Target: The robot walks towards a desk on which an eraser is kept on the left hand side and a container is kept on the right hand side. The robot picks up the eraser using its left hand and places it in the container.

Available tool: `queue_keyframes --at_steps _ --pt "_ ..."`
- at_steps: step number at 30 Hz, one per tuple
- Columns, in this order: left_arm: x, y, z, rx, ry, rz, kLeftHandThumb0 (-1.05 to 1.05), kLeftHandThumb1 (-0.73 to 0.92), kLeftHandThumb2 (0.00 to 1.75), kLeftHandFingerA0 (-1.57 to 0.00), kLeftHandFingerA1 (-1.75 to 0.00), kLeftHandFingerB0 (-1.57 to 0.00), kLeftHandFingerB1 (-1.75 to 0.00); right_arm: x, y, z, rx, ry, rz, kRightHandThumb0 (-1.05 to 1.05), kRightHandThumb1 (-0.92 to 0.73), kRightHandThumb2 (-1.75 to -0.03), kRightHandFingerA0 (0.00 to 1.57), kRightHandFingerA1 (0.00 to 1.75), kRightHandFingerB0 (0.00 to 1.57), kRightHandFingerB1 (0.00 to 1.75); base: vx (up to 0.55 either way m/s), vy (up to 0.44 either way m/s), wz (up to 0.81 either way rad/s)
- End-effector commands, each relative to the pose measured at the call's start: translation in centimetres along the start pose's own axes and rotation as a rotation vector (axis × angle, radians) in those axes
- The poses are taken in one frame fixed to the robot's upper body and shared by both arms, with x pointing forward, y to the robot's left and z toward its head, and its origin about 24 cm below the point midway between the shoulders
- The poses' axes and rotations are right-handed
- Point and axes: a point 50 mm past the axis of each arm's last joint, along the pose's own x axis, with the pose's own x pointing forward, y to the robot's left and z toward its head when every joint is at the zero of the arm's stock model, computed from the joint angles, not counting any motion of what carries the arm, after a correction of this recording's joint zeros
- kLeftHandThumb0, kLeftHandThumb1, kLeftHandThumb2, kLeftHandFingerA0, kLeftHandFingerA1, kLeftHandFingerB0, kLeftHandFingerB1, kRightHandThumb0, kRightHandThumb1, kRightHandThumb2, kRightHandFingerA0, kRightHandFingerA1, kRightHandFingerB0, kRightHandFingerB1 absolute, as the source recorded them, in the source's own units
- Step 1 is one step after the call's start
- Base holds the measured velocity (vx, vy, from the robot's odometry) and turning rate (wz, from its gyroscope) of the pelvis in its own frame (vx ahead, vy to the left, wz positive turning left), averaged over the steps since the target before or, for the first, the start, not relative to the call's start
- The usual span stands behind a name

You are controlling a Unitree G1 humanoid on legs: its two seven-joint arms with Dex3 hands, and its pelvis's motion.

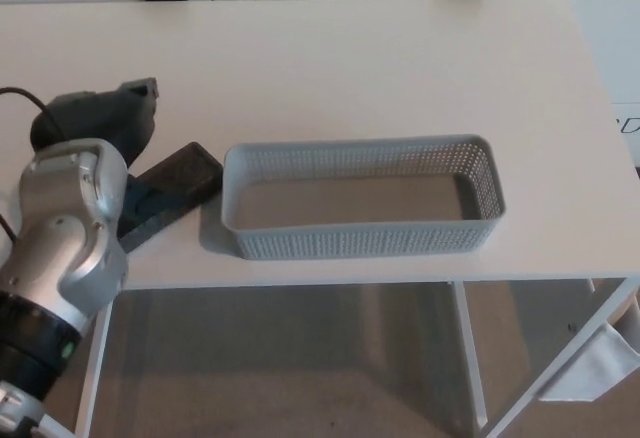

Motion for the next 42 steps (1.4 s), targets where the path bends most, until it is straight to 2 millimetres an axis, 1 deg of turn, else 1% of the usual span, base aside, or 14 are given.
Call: queue_keyframes --at_steps 1,25,27,28,29,30,32,35,36,37,38,39,40,42 --pt "0.1 -0.7 0.4 -0.003 0.008 -0.036 -0.76 0.45 0.84 0.00 -0.15 -0.01 -0.09 0.0 -0.6 0.1 -0.019 0.002 0.002 -0.44 -0.52 -0.55 0.84 0.54 0.73 0.50 0.00 0.000 0.00" --pt "2.4 -3.6 -1.3 0.090 0.086 -0.134 -0.79 0.47 0.85 -0.01 -0.19 0.00 -0.07 0.2 -0.6 0.3 -0.034 0.004 0.005 -0.44 -0.52 -0.55 0.84 0.53 0.74 0.50 0.00 0.000 0.00" --pt "2.6 -4.0 -1.2 0.128 0.093 -0.139 -0.77 0.48 0.85 -0.06 -0.35 -0.07 -0.12 0.1 -0.7 0.1 -0.036 0.006 0.004 -0.44 -0.52 -0.56 0.84 0.53 0.74 0.49 0.00 0.000 0.00" --pt "2.6 -4.0 -1.2 0.140 0.088 -0.128 -0.68 0.61 0.59 -0.23 -0.38 -0.04 -0.21 0.2 -0.7 0.3 -0.038 0.000 0.004 -0.45 -0.52 -0.56 0.85 0.54 0.74 0.50 0.00 0.000 0.00" --pt "2.7 -4.2 -1.1 0.134 0.075 -0.123 -0.62 0.52 0.81 -0.45 -0.55 -0.06 -0.32 0.2 -0.7 0.3 -0.032 0.000 0.006 -0.45 -0.51 -0.55 0.84 0.53 0.75 0.50 0.00 0.000 0.00" --pt "2.7 -4.3 -1.1 0.106 0.036 -0.125 -0.36 0.66 0.60 -0.70 -1.04 -0.23 -0.29 0.3 -0.7 0.3 -0.029 -0.001 0.007 -0.45 -0.51 -0.55 0.84 0.53 0.75 0.50 0.00 0.000 0.00" --pt "2.7 -4.2 -1.0 0.075 -0.016 -0.180 -0.23 0.67 0.61 -1.06 -0.81 -0.74 -0.48 0.3 -0.7 0.2 -0.032 0.001 0.008 -0.44 -0.51 -0.55 0.84 0.53 0.75 0.50 0.00 0.000 0.00" --pt "2.7 -4.3 -0.8 0.112 -0.067 -0.158 -0.19 0.61 0.59 -0.94 -1.16 -0.85 -0.53 0.3 -0.8 0.1 -0.041 0.002 0.010 -0.45 -0.52 -0.56 0.82 0.52 0.73 0.49 0.00 0.000 0.00" --pt "2.7 -4.4 -0.8 0.117 -0.092 -0.144 -0.17 0.60 0.59 -0.91 -1.32 -0.83 -0.75 0.3 -0.8 0.2 -0.044 0.000 0.011 -0.45 -0.52 -0.56 0.81 0.52 0.73 0.49 0.00 0.000 0.00" --pt "2.6 -4.5 -0.7 0.115 -0.118 -0.124 -0.14 0.67 0.51 -0.62 -1.68 -0.69 -1.04 0.3 -0.8 0.4 -0.047 -0.003 0.010 -0.45 -0.52 -0.56 0.82 0.52 0.73 0.49 0.00 0.000 0.00" --pt "2.4 -4.7 -0.6 0.113 -0.138 -0.097 -0.25 0.49 0.81 -0.99 -1.33 -0.71 -1.03 0.3 -0.8 0.5 -0.048 -0.003 0.011 -0.44 -0.52 -0.56 0.83 0.53 0.72 0.49 0.00 0.000 0.00" --pt "2.3 -4.7 -0.5 0.112 -0.149 -0.079 -0.27 0.50 0.81 -0.99 -1.33 -0.70 -1.05 0.3 -0.8 0.6 -0.041 -0.003 0.015 -0.44 -0.52 -0.55 0.81 0.52 0.72 0.49 0.00 0.000 0.00" --pt "2.3 -4.7 -0.5 0.107 -0.161 -0.065 -0.11 0.69 0.49 -0.64 -1.75 -0.70 -1.13 0.4 -0.9 0.6 -0.035 -0.005 0.023 -0.42 -0.53 -0.55 0.79 0.52 0.71 0.49 0.00 0.000 0.00" --pt "2.2 -4.7 -0.4 0.103 -0.182 -0.040 -0.11 0.68 0.50 -0.67 -1.75 -0.66 -1.30 0.5 -1.0 0.5 -0.033 -0.003 0.032 -0.41 -0.54 -0.56 0.79 0.51 0.70 0.49 0.00 0.000 0.00"
